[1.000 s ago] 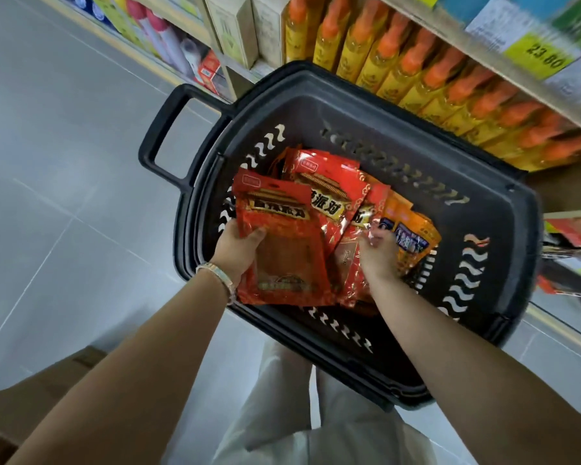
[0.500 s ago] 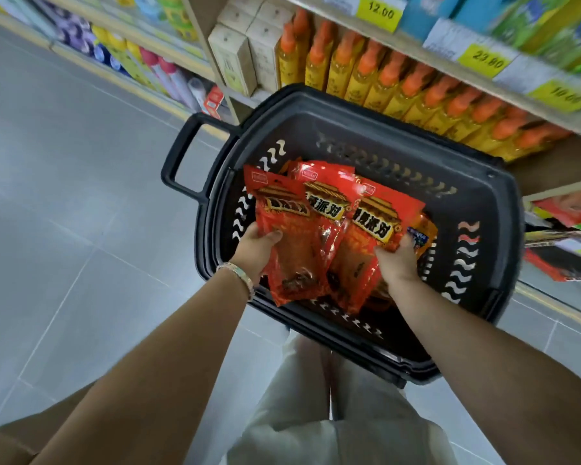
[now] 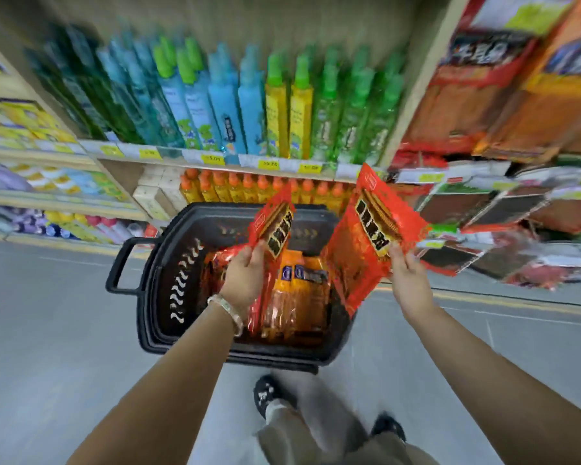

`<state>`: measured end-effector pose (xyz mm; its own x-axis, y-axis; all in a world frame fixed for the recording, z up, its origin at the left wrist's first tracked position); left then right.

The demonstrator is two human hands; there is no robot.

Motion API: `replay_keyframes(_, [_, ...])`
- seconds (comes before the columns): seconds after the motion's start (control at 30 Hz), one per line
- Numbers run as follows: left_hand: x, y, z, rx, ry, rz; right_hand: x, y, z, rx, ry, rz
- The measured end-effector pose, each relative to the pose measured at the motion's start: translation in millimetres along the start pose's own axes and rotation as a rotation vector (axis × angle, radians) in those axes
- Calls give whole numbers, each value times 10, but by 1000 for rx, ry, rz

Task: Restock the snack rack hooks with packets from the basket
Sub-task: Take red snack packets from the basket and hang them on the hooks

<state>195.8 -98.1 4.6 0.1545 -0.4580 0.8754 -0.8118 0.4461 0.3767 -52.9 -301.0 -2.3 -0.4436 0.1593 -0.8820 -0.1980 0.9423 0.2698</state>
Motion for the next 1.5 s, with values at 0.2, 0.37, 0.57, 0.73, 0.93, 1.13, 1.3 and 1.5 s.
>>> replay_keyframes(0.2, [1189, 760, 861, -7, -29, 386, -633, 17, -1564, 138, -96, -343])
replay_keyframes(0.37, [1924, 1281, 1588, -17, 112, 390, -865, -108, -2832, 278, -167, -417])
replay_keyframes(0.57, [2865, 1738, 2303, -50, 155, 503, -1297, -358, -4009, 427, -217, -477])
replay_keyframes(0.73, [3694, 1901, 2624, -27, 208, 638, -1777, -668, -4656, 507, -310, -539])
replay_keyframes(0.93, [4687, 1877, 2849, 7, 340, 828, -2550, -1100, -5214, 588, -349, -648])
replay_keyframes(1.13, [5362, 1803, 3226, -52, 443, 926, -3219, -1627, -5630, 585, -482, -723])
replay_keyframes(1.3, [5720, 1727, 3522, -97, 520, 894, -3544, -2050, -5789, 501, -642, -696])
replay_keyframes(1.5, [5960, 1602, 3698, -75, 568, 849, -3877, -2451, -5853, 409, -654, -701])
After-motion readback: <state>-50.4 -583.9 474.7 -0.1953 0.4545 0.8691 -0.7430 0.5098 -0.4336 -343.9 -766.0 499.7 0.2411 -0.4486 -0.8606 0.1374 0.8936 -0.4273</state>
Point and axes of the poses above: each hand's wrist, its own y-axis away from the middle knuckle, its own z-axis out of the palm, x = y × z, the point moved 10 cm from there along -y, towards the middle knuckle, and after that the axes turned 6 degrees about x, right-handed, at the moved point
